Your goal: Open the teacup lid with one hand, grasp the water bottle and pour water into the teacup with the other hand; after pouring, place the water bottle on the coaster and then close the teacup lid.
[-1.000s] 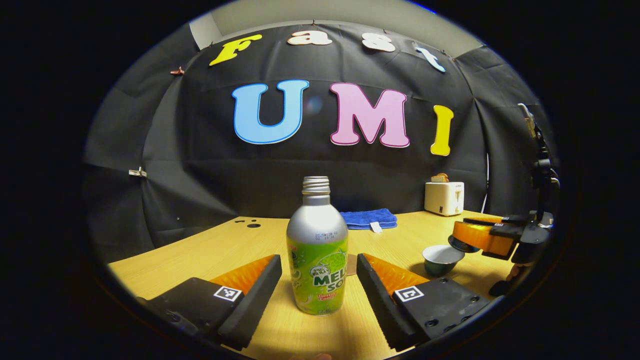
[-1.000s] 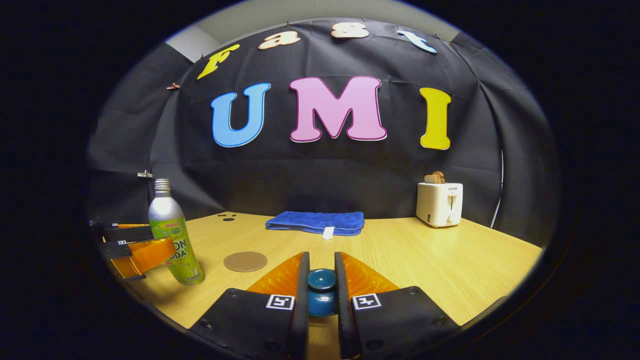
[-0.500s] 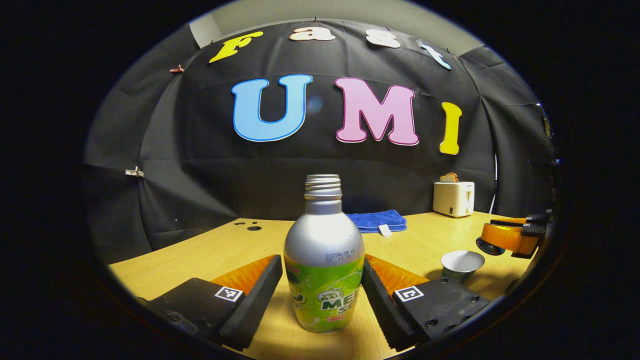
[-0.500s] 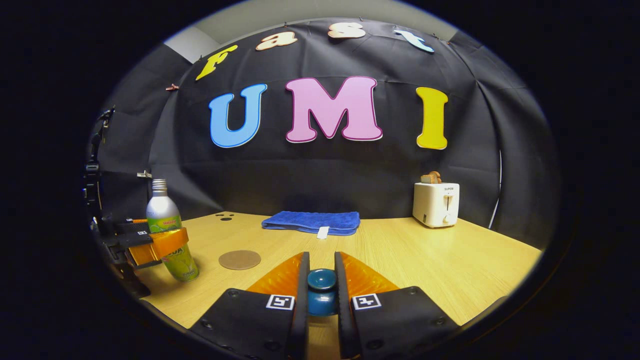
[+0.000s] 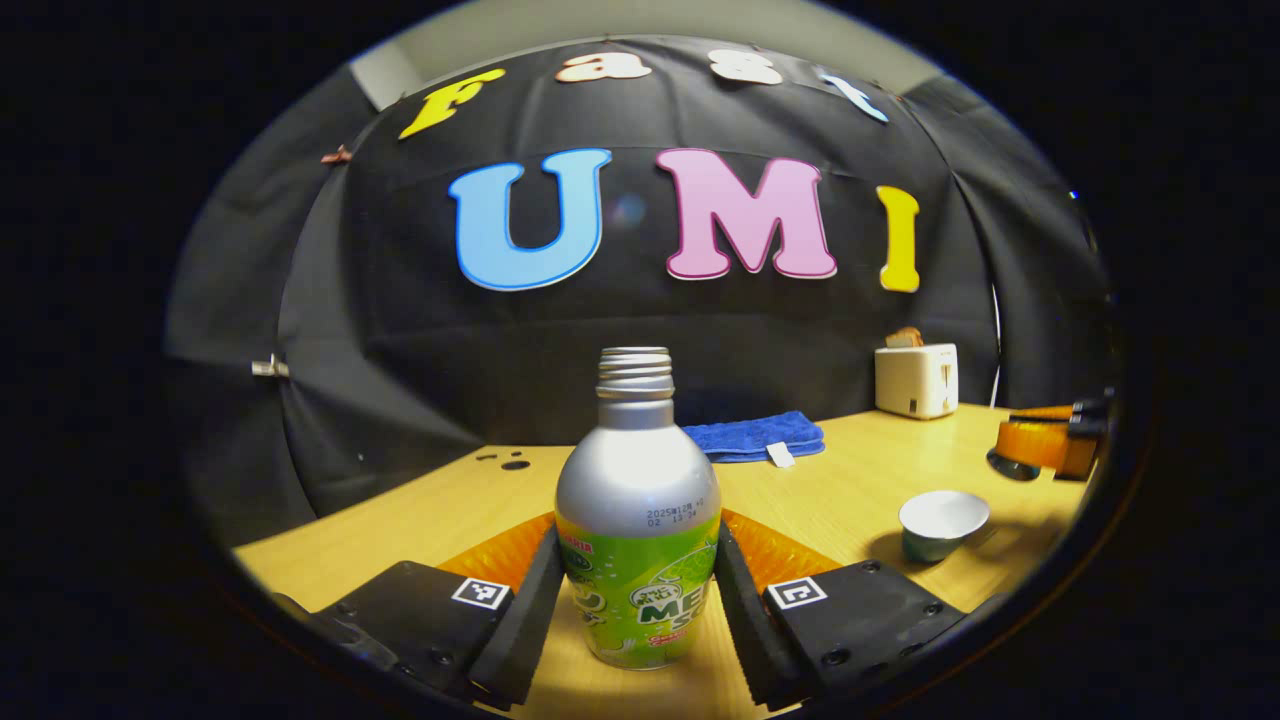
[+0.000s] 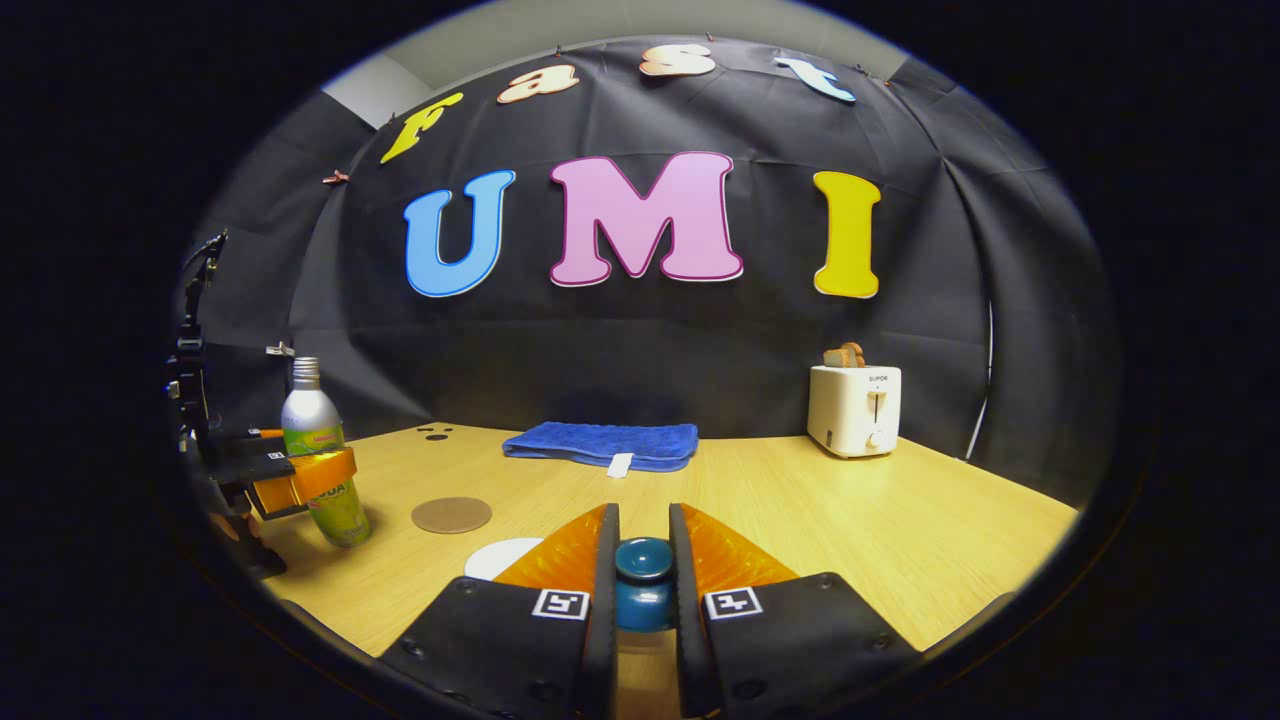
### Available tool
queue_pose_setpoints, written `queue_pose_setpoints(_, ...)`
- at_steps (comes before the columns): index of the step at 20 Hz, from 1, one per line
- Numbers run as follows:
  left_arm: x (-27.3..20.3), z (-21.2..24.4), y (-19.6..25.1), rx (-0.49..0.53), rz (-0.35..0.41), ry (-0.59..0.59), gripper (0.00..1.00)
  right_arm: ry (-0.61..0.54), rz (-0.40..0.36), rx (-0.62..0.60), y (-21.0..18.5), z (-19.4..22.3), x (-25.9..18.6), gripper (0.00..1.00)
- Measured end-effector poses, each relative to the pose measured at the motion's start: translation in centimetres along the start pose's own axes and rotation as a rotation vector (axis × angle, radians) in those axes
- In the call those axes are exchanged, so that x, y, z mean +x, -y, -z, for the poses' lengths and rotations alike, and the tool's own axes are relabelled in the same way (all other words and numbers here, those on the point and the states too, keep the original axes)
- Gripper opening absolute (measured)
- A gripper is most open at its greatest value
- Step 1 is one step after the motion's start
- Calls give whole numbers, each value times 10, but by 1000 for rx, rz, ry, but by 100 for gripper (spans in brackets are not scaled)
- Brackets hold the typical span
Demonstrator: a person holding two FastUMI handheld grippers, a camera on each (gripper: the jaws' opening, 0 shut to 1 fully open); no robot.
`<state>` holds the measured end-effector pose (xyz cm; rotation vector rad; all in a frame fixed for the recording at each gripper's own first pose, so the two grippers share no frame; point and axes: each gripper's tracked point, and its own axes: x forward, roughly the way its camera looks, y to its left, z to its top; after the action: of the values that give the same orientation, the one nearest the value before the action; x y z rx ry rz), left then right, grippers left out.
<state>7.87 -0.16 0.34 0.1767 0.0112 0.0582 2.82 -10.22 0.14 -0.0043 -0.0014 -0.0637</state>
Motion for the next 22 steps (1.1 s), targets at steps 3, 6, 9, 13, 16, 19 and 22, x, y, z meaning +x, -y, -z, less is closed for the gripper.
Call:
queue_pose_setpoints(3,1,-23,20,149,32,36,78,1,27,1,21,-1,-1,27)
queue_pose_setpoints(6,4,-34,44,351,85,56,78,3,48,1,39,-1,-2,27)
queue_pose_setpoints(9,8,-40,66,566,125,82,78,3,55,1,51,-1,-3,27)
queue_pose_setpoints(13,17,-31,84,814,195,76,78,3,53,1,59,-2,-4,27)
queue_pose_setpoints(16,24,-24,90,959,227,70,78,3,55,1,63,-2,-4,27)
queue_pose_setpoints(19,30,-19,98,1061,261,53,78,3,50,1,63,-2,-3,27)
queue_pose_setpoints(22,35,-13,102,1187,283,52,78,3,45,1,63,-2,-3,27)
